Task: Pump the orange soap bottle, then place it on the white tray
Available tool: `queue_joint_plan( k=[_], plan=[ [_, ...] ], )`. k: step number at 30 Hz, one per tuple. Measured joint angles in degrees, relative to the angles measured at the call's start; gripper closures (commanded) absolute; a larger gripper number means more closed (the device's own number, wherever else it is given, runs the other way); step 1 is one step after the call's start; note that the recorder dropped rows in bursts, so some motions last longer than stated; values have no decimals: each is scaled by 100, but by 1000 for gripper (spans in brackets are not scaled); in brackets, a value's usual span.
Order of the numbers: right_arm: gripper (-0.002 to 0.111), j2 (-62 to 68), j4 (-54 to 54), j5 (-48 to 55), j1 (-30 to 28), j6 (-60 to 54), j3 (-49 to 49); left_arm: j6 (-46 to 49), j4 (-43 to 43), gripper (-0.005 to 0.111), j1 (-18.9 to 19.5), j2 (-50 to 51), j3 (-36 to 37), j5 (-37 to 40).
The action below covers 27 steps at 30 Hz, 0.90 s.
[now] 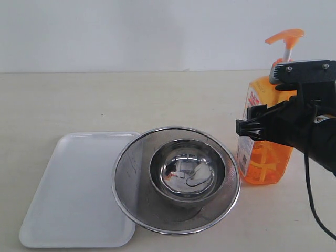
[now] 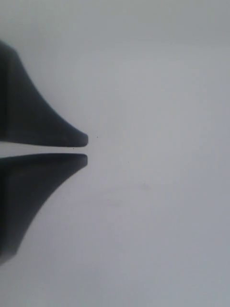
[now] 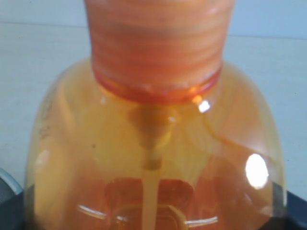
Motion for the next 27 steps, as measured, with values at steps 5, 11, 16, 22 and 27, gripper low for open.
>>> queue_joint_plan(
  k=[5,11,16,22,27],
  plan=[
    [109,0,0,-10,0,0,0,0,-343,102,0,0,11,-13],
    [109,23,0,-41,0,0,0,0,-570,102,0,0,332,-21],
    [109,23,0,-41,0,0,0,-120,-635,102,45,0,696,-101],
    [109,23,0,-41,0,0,0,-511,-635,102,381,10,1089,-372],
    [109,23,0,-41,0,0,0,-745,-649,102,657,10,1302,-662]
  ],
)
